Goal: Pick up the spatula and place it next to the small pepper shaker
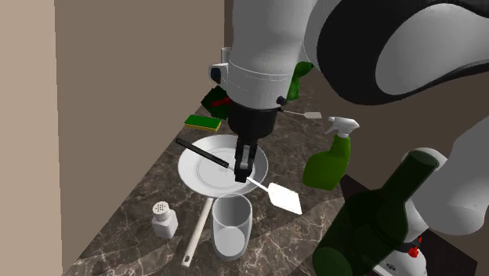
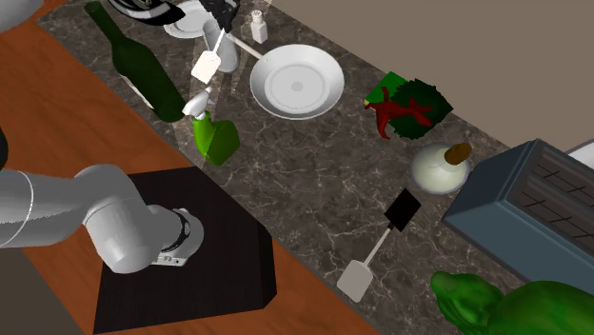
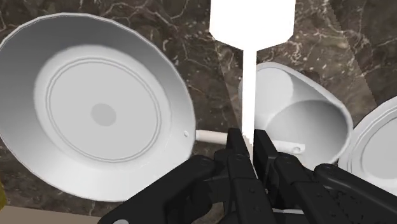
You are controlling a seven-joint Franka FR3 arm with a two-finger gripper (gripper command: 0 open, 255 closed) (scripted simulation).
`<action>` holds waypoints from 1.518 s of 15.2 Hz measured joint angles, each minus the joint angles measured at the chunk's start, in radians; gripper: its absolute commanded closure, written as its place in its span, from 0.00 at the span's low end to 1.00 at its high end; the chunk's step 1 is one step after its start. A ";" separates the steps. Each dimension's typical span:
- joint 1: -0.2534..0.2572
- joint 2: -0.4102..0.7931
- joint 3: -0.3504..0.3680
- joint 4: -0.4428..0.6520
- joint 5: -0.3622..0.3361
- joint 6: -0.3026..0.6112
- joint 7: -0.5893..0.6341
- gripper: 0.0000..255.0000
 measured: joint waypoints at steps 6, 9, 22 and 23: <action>0.048 0.144 0.116 0.147 -0.067 -0.014 0.184 1.00; 0.082 0.230 0.165 0.221 -0.119 -0.018 0.277 1.00; 0.205 0.461 0.231 0.375 -0.279 0.000 0.487 1.00; 0.204 0.463 0.230 0.362 -0.280 0.014 0.489 1.00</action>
